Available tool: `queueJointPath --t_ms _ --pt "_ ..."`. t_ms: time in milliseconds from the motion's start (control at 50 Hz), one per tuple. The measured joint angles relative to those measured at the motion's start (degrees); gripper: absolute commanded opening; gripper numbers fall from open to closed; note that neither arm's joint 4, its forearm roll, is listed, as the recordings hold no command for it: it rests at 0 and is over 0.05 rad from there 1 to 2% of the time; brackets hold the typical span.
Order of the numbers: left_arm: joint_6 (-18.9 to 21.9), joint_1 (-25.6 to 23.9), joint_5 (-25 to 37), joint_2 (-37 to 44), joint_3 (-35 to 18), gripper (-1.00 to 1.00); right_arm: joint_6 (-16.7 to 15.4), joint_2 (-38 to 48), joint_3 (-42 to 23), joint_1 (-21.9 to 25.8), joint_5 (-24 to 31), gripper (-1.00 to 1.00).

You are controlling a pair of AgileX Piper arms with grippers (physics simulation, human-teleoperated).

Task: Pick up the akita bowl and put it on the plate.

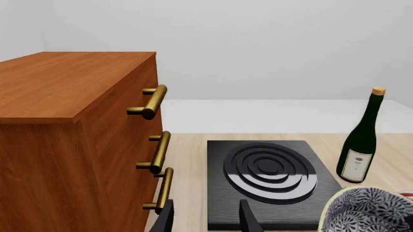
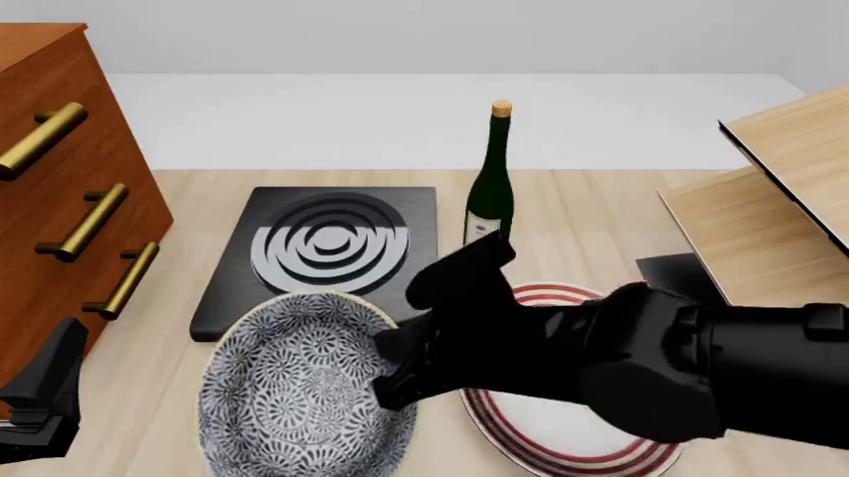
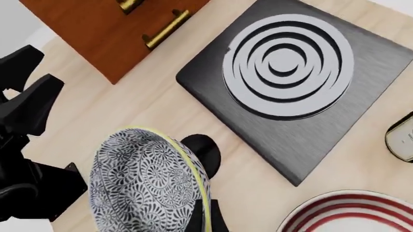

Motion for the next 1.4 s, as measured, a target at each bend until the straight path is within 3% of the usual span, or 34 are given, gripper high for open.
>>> queueJointPath --t_ms 560,1140,1400 --pt "0.0 0.0 0.0 0.0 0.0 1.0 -2.3 -11.9 4.4 -14.1 6.0 -1.0" --pt "0.0 0.0 0.0 0.0 0.0 1.0 0.0 -25.7 16.0 -29.6 8.9 -1.0" --pt "0.0 0.0 0.0 0.0 0.0 1.0 0.7 -26.7 21.9 -35.2 5.9 -1.0"
